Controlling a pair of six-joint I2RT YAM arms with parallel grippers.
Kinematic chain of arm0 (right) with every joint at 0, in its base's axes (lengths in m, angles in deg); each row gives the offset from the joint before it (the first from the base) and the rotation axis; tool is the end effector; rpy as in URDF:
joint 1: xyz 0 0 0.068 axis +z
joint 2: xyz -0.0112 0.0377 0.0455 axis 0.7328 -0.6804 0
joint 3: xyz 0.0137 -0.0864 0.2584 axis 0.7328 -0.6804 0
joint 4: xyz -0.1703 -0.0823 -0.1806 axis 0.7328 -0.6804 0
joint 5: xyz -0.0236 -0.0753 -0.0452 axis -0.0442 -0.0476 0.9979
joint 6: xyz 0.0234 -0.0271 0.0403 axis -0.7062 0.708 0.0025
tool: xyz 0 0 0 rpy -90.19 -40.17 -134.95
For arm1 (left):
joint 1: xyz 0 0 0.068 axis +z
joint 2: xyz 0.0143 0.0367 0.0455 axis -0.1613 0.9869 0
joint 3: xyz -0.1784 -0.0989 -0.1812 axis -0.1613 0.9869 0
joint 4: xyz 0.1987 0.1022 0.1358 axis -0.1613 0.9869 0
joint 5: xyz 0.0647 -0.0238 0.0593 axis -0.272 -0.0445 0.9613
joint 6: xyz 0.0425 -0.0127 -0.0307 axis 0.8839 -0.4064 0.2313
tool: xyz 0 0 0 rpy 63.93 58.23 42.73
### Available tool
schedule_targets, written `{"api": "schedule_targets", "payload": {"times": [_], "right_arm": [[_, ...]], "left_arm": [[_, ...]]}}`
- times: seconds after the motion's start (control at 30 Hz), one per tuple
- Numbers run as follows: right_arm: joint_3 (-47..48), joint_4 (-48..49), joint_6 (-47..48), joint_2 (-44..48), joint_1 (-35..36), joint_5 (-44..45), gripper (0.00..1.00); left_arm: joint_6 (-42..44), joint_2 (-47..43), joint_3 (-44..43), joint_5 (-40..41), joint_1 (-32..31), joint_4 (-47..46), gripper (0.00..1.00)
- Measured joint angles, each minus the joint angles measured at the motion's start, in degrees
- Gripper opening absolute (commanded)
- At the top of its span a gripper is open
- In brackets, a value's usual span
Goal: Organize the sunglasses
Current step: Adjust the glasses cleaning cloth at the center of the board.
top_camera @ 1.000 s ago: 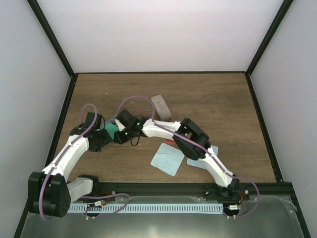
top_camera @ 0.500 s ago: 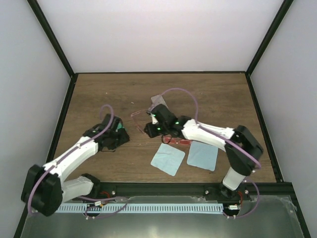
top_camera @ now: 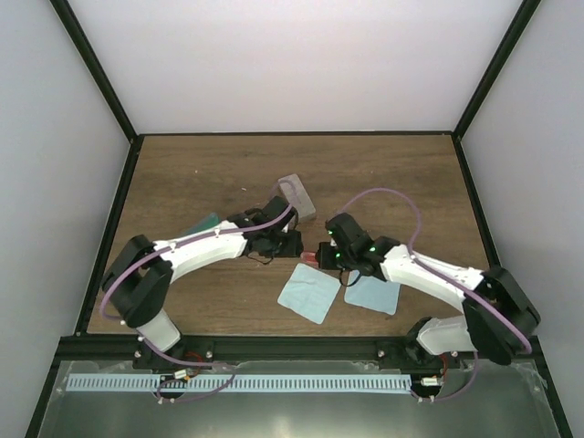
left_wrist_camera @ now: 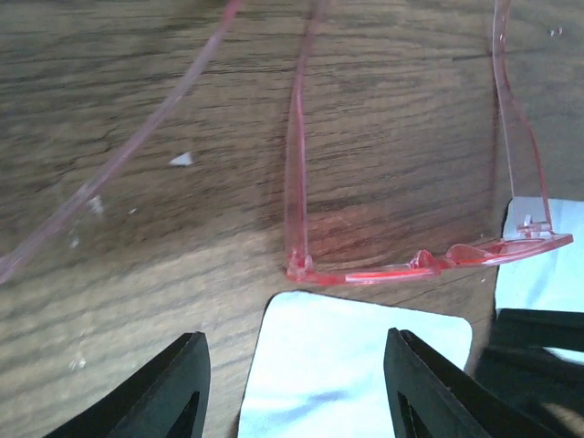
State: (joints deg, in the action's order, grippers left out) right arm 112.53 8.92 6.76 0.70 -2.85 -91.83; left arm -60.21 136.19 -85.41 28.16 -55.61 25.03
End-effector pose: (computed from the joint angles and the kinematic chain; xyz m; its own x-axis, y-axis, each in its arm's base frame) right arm 0.1863 0.1849 0.1918 -0.9089 -0.0028 -0.4171 -0.1935 0.8887 0.4156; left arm 0.2242 -0.2392 0.2037 -0.9391 0.0564 -0.3391 0.1909 0.9059 -0.3781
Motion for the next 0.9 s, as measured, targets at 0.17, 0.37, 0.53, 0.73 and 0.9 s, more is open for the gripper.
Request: {"api": "schedule_targets", "payload": {"times": [0.17,0.37,0.53,0.73,0.9], "right_arm": [[-1.60,-1.51,-2.91,6.08,-4.50,0.72,0.01],[-1.84,-1.64,-3.37,6.54,-7.91,-0.33,0.01],[-1.95,-1.49,-3.13,5.62,-10.54,-1.77,0.01],[-1.95,-1.36,-2.67,2.95,-10.91,-2.60,0.01],[-1.95,-1.25,-2.34,2.93,-10.93,-2.99,0.01]], "left_arm": [[4.09,5.77,-2.43,-3.26,0.04,-1.31,0.29],[6.03,8.31,-2.36,-6.19,0.04,-1.86,0.11],[6.58,6.97,-1.49,-8.13,-0.11,-2.71,0.04],[7.78,6.43,1.05,-11.56,-1.90,-4.68,0.04],[8.35,8.52,1.31,-12.20,-3.08,-5.90,0.04]]}}
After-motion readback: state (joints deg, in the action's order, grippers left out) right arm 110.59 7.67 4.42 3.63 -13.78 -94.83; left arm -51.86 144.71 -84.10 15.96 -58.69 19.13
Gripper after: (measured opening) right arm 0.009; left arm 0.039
